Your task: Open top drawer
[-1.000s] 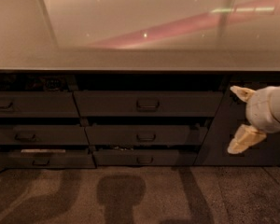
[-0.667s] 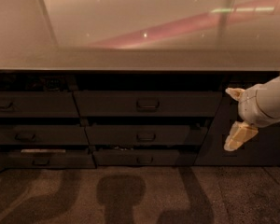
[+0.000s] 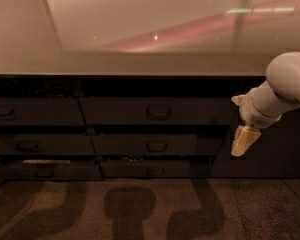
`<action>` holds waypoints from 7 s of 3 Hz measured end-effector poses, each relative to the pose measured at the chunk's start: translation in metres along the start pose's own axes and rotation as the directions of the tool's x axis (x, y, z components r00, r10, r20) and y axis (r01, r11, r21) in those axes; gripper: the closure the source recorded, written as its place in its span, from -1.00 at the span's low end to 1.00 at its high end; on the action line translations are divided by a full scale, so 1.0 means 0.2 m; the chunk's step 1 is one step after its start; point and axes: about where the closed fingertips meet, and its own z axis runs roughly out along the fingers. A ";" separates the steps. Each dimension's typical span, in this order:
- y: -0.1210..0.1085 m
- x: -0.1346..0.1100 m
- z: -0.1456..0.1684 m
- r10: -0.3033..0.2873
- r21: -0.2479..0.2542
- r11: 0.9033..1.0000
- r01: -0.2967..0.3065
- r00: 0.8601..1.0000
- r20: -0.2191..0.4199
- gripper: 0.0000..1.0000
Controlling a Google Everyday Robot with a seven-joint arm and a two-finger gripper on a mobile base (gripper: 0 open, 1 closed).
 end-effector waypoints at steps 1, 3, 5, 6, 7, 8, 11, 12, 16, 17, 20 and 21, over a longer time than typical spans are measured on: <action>0.00 0.00 0.01 -0.001 -0.001 1.000 0.001 1.000 -0.001 -1.00; 0.16 0.01 -0.07 -0.086 0.172 0.981 0.084 0.996 0.006 -1.00; 0.13 0.02 -0.07 -0.089 0.269 0.960 0.080 0.996 0.022 -1.00; 0.07 0.02 -0.03 -0.076 0.251 0.965 0.078 0.997 -0.019 -1.00; -0.07 0.01 0.07 -0.047 0.213 0.975 0.069 0.993 -0.104 -1.00; -0.17 0.01 0.13 -0.018 0.190 0.981 0.048 0.987 -0.157 -1.00; -0.15 -0.01 0.18 -0.048 0.061 0.997 0.047 0.999 0.004 -1.00; -0.13 -0.05 0.19 -0.121 -0.005 0.993 0.122 0.988 0.098 -1.00; -0.30 0.12 0.32 -0.032 0.197 0.980 0.023 0.999 0.042 -1.00; -0.36 0.09 0.31 -0.030 0.243 0.970 0.015 0.998 0.057 -1.00; -0.42 0.04 0.48 -0.029 0.162 0.987 0.019 0.998 0.055 -1.00; -0.44 -0.04 0.64 -0.056 0.088 0.995 0.051 0.997 0.053 -1.00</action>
Offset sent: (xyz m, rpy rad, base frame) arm -0.0210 0.0097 0.0161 -0.0674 -0.2756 0.1036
